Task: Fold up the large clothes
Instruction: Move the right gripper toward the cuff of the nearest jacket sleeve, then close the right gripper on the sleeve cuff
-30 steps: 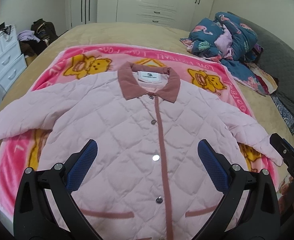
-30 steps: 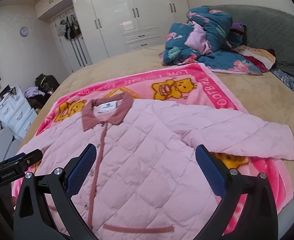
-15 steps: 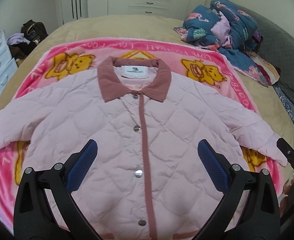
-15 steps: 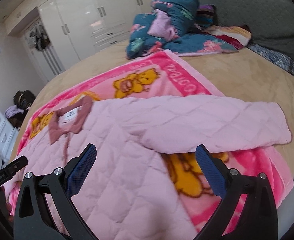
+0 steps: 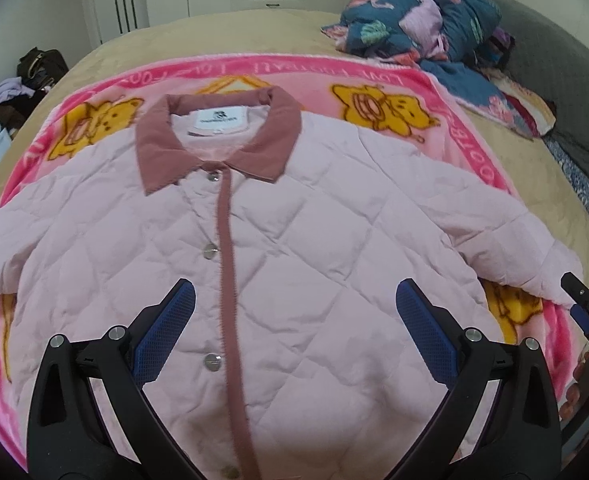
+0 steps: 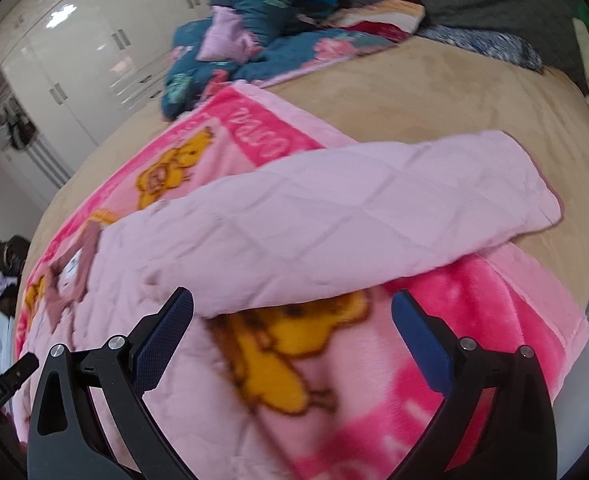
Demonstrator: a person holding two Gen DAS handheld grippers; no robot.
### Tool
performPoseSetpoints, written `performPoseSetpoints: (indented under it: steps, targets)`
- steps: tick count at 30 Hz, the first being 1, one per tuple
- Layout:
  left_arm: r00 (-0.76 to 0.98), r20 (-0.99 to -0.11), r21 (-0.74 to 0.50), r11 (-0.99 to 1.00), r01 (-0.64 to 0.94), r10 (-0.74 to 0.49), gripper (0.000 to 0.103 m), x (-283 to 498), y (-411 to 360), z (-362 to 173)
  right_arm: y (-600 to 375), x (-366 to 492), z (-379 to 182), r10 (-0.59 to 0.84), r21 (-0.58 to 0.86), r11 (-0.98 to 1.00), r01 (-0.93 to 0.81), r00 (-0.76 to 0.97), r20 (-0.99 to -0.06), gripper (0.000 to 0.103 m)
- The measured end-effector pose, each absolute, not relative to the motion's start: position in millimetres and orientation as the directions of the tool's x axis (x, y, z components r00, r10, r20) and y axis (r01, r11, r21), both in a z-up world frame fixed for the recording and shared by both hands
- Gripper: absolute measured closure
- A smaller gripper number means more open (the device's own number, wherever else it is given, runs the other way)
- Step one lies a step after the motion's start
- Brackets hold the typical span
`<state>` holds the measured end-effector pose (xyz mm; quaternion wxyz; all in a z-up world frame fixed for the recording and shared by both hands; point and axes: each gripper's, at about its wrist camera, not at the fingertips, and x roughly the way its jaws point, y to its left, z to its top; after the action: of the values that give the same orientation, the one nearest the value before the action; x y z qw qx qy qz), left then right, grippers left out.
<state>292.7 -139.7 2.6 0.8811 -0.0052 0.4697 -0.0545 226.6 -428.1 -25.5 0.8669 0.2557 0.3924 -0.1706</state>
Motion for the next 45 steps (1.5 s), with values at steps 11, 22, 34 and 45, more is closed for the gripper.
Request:
performPoseSetpoints:
  steps: [11, 22, 34, 45]
  targets:
    - [0.513, -0.852, -0.047, 0.991, 0.129, -0.107, 0.009, 304, -168, -19, -497, 217, -67, -0.111, 0.37, 0.676, 0.638, 0.584, -0.804, 0.004]
    - [0.494, -0.864, -0.042, 0.992, 0.122, -0.097, 0.009, 322, -176, -31, -551, 231, -89, -0.091, 0.462, 0.555, 0.691, 0.603, -0.793, 0.004]
    - [0.506, -0.86, -0.041, 0.997, 0.062, -0.067, 0.009, 323, -149, -15, -599, 238, -87, -0.152, 0.567, 0.46, 0.683, 0.69, -0.708, 0.079]
    - [0.551, -0.831, -0.062, 0.997, 0.053, -0.081, 0.009, 317, -123, 22, -551, 248, 15, -0.147, 0.533, 0.706, 0.467, 0.832, -0.535, 0.085]
